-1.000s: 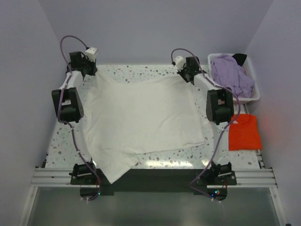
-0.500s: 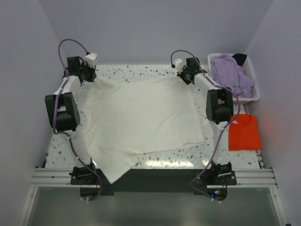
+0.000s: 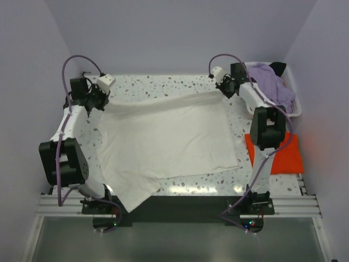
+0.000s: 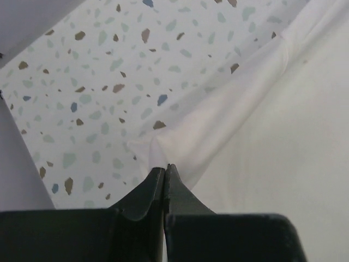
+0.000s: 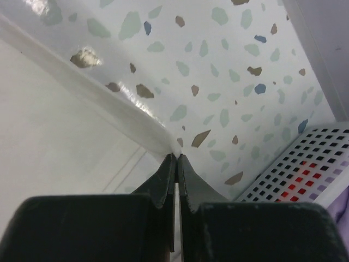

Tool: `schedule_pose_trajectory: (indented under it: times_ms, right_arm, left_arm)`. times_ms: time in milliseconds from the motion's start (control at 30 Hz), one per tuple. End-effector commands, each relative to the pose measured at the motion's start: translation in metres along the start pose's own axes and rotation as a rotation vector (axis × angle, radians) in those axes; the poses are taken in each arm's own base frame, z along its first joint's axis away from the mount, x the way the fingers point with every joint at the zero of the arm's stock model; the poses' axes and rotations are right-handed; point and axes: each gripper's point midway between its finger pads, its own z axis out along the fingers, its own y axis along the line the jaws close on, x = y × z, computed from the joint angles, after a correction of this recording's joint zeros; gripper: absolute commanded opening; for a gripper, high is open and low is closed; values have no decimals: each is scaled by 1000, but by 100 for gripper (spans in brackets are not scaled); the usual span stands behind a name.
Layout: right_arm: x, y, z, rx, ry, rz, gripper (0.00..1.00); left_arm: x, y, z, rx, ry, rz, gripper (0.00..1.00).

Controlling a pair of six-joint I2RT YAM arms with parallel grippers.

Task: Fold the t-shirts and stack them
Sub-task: Fold the tshirt

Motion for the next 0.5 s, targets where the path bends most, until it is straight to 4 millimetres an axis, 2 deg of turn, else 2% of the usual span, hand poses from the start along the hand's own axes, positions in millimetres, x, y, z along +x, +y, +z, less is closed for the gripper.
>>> schedule_pose_trajectory:
  times_ms: [0,67,100,200,267,367,467]
  right_arm:
    - [11,7,-29,-49,1,-78,0]
    - [24,18,-29,-74,26,-107,0]
    - [28,22,-28,-86,35,-109,0]
    - [42,33,-20,-117,71,-110,0]
    - [53,38,-12,-130,110,-112,0]
    - [66,43,-4,-146,150,-123,0]
    - [71,46,-3,-158,168,-131,0]
  left_arm:
    - [32,-23,-26,24,93,50,0]
    - [43,-31,-36,24,115,49,0]
    - [63,-45,-36,49,154,29,0]
    - [89,-62,-38,74,207,-10,0]
    - [114,-79,-35,110,260,-49,0]
    - [138,-87,-32,106,320,-92,0]
    - [156,-91,-30,103,379,-118,0]
